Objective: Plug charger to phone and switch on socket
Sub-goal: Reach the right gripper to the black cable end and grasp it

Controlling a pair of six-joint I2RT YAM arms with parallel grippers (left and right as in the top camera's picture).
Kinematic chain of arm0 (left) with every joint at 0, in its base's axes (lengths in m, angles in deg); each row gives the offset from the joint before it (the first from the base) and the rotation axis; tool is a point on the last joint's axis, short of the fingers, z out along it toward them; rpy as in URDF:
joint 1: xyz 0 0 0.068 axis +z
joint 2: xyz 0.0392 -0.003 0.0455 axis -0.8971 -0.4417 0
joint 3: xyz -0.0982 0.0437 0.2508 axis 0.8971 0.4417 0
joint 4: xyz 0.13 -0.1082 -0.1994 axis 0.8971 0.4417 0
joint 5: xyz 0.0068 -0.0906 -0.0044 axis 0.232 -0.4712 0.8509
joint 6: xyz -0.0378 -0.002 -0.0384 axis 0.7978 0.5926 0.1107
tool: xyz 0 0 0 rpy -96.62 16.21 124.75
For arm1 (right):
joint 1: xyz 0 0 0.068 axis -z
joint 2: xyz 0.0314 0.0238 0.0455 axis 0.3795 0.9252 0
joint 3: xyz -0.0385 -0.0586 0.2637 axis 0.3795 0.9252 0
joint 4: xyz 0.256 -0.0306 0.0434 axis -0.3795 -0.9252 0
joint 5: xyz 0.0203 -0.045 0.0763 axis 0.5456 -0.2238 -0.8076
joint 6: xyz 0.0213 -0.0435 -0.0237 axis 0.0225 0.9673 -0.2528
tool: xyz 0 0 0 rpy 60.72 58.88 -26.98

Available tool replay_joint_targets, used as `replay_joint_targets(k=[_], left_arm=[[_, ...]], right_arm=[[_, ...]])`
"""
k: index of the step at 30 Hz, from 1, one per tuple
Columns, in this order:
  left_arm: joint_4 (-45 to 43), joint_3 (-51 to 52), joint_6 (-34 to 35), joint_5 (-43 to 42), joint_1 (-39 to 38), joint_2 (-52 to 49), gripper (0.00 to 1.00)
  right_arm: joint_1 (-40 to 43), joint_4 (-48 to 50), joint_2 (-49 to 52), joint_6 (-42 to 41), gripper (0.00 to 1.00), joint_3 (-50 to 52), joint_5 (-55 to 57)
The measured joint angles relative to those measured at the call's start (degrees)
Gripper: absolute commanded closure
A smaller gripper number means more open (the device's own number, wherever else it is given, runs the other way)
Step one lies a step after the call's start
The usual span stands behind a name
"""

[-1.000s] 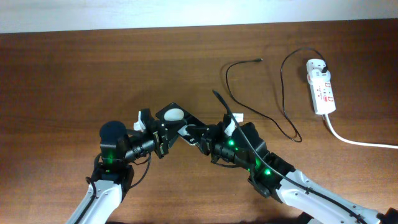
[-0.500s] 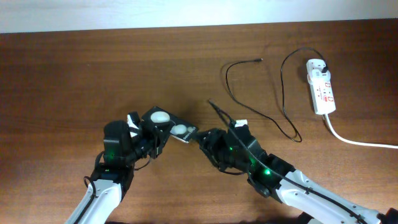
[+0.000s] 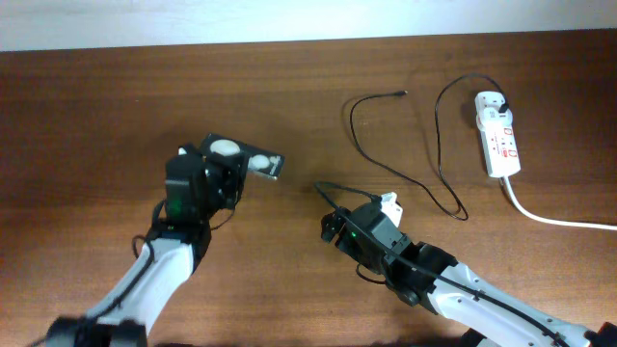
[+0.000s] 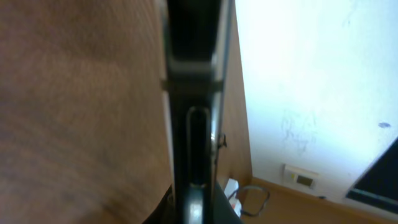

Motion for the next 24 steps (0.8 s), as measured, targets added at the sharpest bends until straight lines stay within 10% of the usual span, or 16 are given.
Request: replay_joint_targets(k=[7, 14, 19, 24], left_arm=[[-4.13, -10.8, -0.24, -3.17, 0.0, -16.72, 1.0], [9.07, -11.28, -8.37, -21.51, 0.0, -18.95, 1.0], [11.08, -11.28, -10.73, -33.05, -0.02, -18.97, 1.0], [11.34, -11.3, -10.91, -36.2, -0.02, -18.97, 0.99]], right_arm=[[2.05, -2.43, 0.02, 8.24, 0.0, -0.57, 3.78], [21.4, -29.9, 1.53, 23.85, 0.02, -25.4, 2.08], [27.89, -38.75, 21.09, 31.41, 0.05, -49.68, 2.43], [28.46, -23.45, 42.62, 32.81, 0.06, -61.22, 2.34]])
